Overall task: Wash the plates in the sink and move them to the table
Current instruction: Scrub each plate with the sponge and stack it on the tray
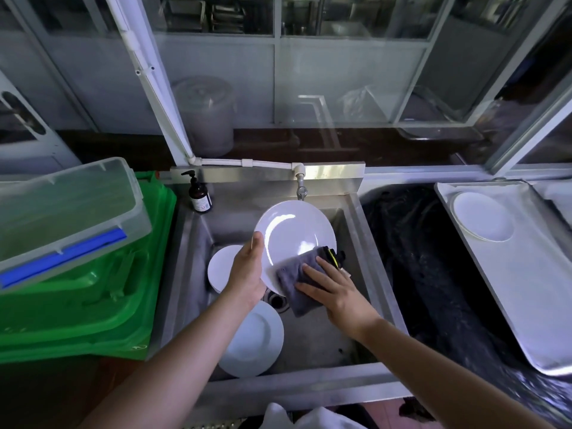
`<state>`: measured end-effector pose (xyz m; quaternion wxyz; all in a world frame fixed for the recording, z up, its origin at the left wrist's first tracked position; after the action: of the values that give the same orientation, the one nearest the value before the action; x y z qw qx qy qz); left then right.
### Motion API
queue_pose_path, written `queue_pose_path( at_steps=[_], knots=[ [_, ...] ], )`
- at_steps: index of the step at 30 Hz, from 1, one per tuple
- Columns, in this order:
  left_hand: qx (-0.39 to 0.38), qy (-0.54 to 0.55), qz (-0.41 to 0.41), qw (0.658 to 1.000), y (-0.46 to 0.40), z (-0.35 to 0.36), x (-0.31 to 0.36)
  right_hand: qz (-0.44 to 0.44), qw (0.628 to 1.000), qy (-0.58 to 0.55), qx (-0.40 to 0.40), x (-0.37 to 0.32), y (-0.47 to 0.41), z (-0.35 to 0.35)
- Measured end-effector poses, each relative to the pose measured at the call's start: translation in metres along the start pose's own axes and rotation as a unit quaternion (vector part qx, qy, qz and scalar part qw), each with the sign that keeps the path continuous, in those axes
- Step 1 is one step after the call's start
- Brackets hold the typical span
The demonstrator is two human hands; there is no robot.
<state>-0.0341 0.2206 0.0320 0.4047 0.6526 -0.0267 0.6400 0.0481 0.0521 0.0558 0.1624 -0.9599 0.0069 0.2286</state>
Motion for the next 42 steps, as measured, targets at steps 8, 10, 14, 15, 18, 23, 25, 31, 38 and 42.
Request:
queue_pose_path(
  at_steps=[8,10,14,15,18,23,25,31,38,42],
  knots=[
    [-0.032,-0.029,-0.009,0.999,-0.003,-0.011,0.004,0.037,0.992,0.120,-0.025,0.026,0.001,-0.034],
    [-0.033,-0.046,-0.040,0.998,-0.001,-0.012,-0.002,0.072,0.991,0.115,-0.011,0.039,0.005,-0.041],
    [-0.023,-0.061,-0.103,0.993,0.002,-0.004,-0.014,0.174,0.981,0.090,0.001,0.072,0.016,-0.051],
    [-0.016,-0.057,-0.117,0.991,0.003,0.000,-0.018,0.197,0.977,0.084,0.001,0.080,0.022,-0.052],
    [-0.004,-0.045,-0.153,0.987,0.006,0.019,-0.030,0.247,0.967,0.062,0.000,0.105,0.048,-0.059],
    [0.001,-0.031,-0.203,0.979,0.008,0.072,-0.054,0.295,0.955,0.037,0.000,0.143,0.096,-0.074],
    [-0.003,-0.025,-0.206,0.978,0.007,0.102,-0.062,0.317,0.948,0.030,0.006,0.161,0.115,-0.084],
    [0.003,-0.021,-0.222,0.975,0.000,0.206,-0.079,0.348,0.937,0.024,0.037,0.218,0.169,-0.146],
    [-0.009,-0.081,-0.232,0.969,-0.005,0.342,-0.078,0.357,0.931,0.020,0.074,0.307,0.236,-0.229],
    [-0.019,-0.089,-0.230,0.969,-0.012,0.417,-0.074,0.362,0.928,0.011,0.089,0.347,0.271,-0.267]
  ],
)
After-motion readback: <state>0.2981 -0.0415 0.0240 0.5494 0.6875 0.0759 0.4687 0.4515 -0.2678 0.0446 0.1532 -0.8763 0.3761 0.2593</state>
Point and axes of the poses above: each hand's wrist, its own y-axis away from the middle knuckle, its own z-axis out of the palm, x = y × z, the point moved 9 cm from there along -y, towards the middle knuckle, and after that the axes turned 15 degrees about -y, right-handed, at the moved point
